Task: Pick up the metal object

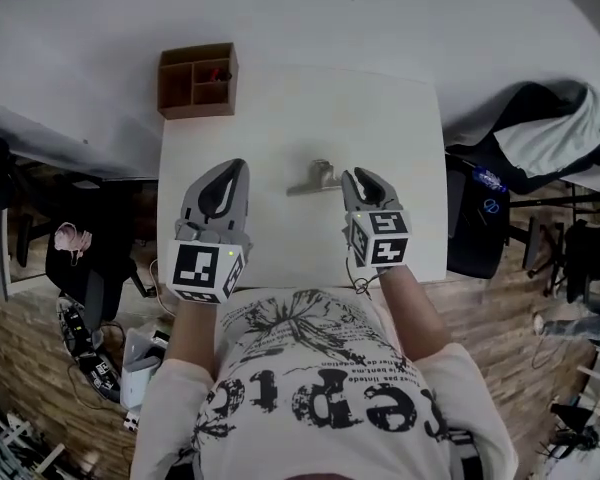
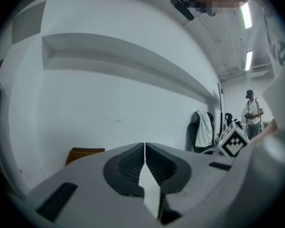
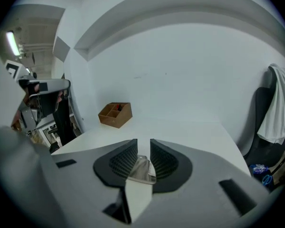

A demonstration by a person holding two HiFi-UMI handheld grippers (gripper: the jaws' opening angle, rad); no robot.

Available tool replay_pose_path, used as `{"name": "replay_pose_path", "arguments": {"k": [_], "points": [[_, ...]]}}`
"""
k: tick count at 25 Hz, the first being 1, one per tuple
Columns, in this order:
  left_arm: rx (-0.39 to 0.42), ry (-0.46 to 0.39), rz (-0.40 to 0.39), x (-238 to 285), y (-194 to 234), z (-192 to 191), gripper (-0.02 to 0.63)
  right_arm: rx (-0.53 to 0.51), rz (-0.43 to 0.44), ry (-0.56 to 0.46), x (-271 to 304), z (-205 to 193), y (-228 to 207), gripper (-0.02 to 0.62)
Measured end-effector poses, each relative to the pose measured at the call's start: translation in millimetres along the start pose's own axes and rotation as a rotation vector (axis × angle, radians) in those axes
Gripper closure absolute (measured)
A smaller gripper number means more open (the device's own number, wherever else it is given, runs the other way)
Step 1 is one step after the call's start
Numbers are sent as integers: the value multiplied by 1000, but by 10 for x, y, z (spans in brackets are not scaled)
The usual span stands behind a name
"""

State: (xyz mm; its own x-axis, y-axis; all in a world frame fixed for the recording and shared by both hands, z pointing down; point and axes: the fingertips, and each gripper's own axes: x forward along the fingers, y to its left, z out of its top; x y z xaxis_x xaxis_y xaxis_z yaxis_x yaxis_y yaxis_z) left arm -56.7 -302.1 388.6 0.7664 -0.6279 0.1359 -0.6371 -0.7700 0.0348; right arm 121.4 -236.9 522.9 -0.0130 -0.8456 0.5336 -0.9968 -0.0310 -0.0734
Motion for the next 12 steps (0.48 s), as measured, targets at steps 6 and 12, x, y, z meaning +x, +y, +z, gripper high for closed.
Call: {"name": "replay_pose_path", "arguments": {"k": [6,12], "points": [[-12,5,-56,131,225,-200,594,16,0,136,486,-346,115,411],[-40,76,-77,224,382,-532,594,60,-10,265,868,-744,148,343]]}}
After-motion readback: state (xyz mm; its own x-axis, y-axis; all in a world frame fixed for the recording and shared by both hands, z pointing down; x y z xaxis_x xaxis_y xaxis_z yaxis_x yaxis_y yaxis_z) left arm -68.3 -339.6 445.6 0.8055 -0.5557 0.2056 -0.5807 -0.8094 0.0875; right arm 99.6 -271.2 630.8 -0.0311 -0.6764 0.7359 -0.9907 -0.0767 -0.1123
